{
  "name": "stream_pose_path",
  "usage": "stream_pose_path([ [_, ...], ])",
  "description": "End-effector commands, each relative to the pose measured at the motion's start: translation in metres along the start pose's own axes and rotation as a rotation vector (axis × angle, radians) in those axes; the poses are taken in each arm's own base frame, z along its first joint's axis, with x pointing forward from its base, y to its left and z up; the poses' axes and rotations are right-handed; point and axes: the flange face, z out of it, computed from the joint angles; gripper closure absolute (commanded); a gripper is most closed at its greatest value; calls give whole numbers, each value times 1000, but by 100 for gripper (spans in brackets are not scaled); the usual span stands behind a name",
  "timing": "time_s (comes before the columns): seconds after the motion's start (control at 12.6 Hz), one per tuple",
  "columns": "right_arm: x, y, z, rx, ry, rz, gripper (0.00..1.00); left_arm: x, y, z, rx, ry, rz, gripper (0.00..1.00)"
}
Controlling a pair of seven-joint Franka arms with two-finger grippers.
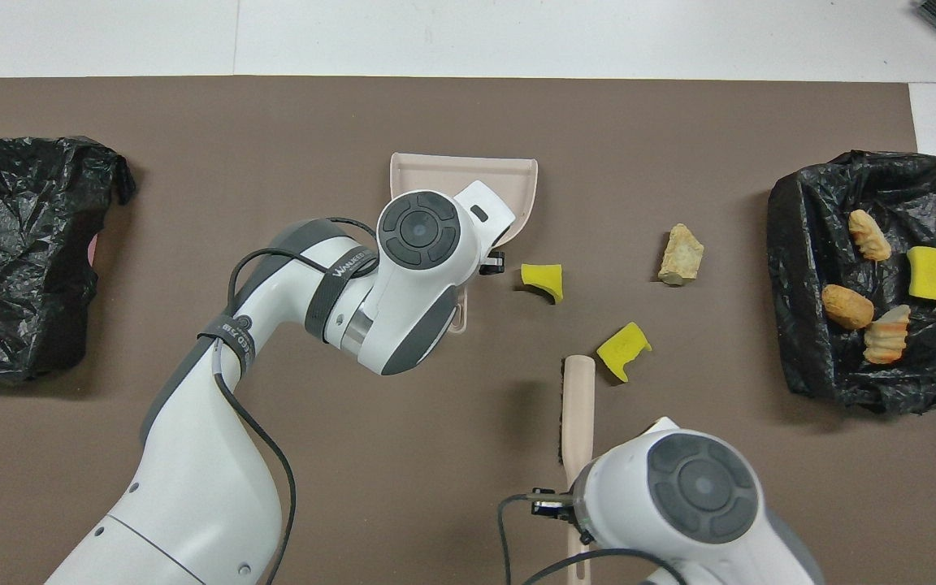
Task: Sweep and dump trash in bin
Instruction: 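Grasp the dustpan with the left gripper while the right gripper grasps the brush, then sweep the bread chunk with the brush toward the dustpan, right gripper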
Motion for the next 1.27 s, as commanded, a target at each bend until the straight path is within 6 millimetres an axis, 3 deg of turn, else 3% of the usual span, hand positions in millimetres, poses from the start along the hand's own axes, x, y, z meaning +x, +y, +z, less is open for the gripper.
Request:
stream_pose_path([
  [0.0, 19, 36, -20, -34, 22, -42, 100, 1, -11, -17, 42, 10, 25, 100],
  [0.4, 54, 88, -24, -130, 77, -149, 100, -3, -53, -68, 121, -68, 315, 100],
  [0.72, 90, 124, -20, -154, 132, -203, 100, -16, -77, -74, 130, -140, 573, 100],
  [0.8, 99, 131, -15, -173, 141, -217, 100, -12, -91, -75, 130, -161, 634, 100],
  [1.19, 156, 164, 5, -262, 208, -278, 100, -24, -110, -64, 114, -224, 896, 100],
])
